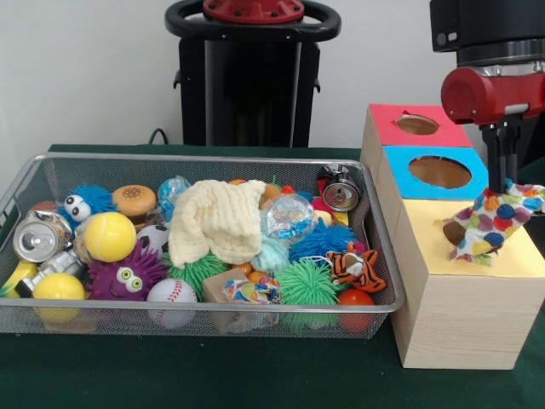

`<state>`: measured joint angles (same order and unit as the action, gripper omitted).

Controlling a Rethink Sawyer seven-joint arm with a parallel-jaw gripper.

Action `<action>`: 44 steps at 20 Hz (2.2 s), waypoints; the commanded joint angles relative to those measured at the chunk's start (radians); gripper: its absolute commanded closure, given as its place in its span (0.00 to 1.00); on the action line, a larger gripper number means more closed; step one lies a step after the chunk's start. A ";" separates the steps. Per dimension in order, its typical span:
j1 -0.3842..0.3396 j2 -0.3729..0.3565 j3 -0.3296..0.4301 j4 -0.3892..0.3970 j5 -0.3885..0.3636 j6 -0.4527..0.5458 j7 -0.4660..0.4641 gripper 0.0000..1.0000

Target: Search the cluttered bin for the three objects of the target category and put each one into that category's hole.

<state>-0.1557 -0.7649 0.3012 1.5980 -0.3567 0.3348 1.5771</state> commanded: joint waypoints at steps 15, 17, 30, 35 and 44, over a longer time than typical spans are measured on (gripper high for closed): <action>-0.035 0.097 -0.014 -0.076 0.014 0.118 0.064 1.00; -0.038 0.098 -0.013 -0.078 0.014 0.121 0.061 1.00; -0.025 0.069 -0.043 -0.074 0.033 0.219 0.075 1.00; -0.020 0.070 -0.054 -0.067 0.039 0.237 0.089 1.00; -0.022 0.082 -0.055 -0.059 0.042 0.253 0.089 1.00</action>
<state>-0.1638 -0.7135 0.2632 1.5427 -0.3448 0.4455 1.5771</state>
